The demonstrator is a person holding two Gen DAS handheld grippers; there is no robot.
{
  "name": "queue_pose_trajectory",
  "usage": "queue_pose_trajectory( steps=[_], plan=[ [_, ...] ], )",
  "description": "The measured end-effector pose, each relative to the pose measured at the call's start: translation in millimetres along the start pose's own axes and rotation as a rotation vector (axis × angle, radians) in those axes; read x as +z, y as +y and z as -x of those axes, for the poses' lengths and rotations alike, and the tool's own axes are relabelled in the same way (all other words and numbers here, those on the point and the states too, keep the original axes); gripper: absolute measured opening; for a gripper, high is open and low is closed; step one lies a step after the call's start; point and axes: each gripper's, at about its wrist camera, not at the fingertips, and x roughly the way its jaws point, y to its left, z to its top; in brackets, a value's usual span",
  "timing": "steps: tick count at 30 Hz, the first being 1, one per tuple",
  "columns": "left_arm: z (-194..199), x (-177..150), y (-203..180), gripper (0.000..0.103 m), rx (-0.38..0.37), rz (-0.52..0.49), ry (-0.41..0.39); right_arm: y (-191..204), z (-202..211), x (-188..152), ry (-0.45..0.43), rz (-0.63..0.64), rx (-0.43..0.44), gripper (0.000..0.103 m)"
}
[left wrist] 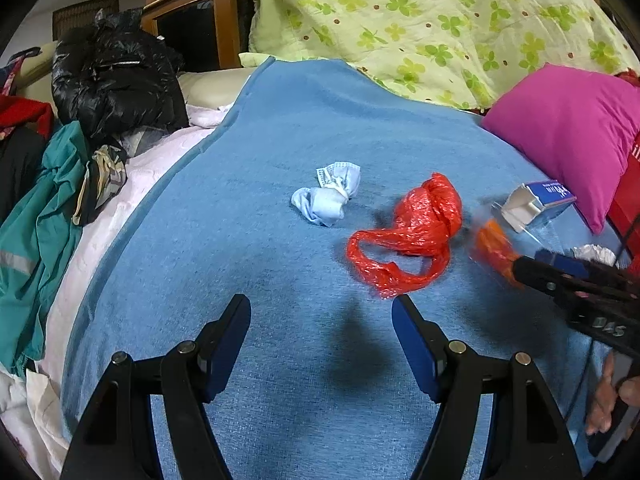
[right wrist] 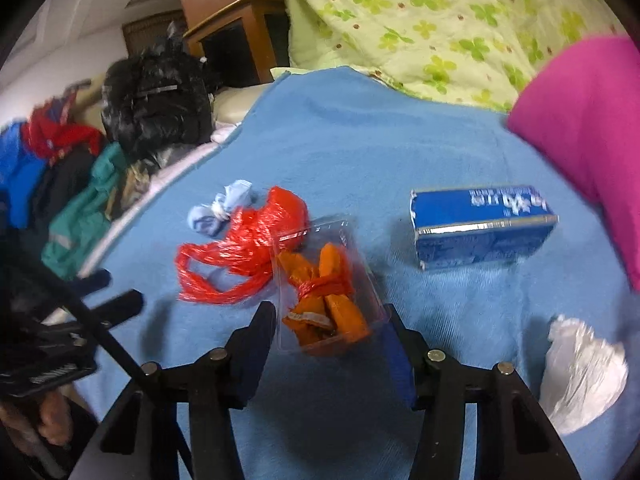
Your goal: Collect trash
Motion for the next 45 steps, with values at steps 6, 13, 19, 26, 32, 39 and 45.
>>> queue_pose_trajectory(
  steps=[6,13,19,26,32,39,45],
  plan=[
    [-1,1,3,0.074,-0.002,0.021,0.007,-56,1,-22,0.113,-0.521,0.493,0.056],
    [-2,2,1,0.074,-0.001,0.015,0.005,-93,3,-50,0.19,-0.795,0.661,0.074],
    [0,2,1,0.074,-0.008,0.01,-0.002,-109,78,-30,-0.092,-0.635,0.402,0.078],
    [8,4,-4,0.074,-0.016,-0.012,-0.043,-107,80,-23,-0.027,-0.539,0.372,0.079],
    [1,9,24,0.074,0.029,0.1,-0.011,-46,82,-35,0.132,-0.112,0.317,0.079],
    [-3,7,25,0.074,0.025,0.117,0.014,3,63,-75,0.248,0.21,0.21,0.079],
    [-2,5,12,0.074,0.026,0.069,0.009,-42,51,-35,0.045,-0.092,-0.05,0.078]
  ],
)
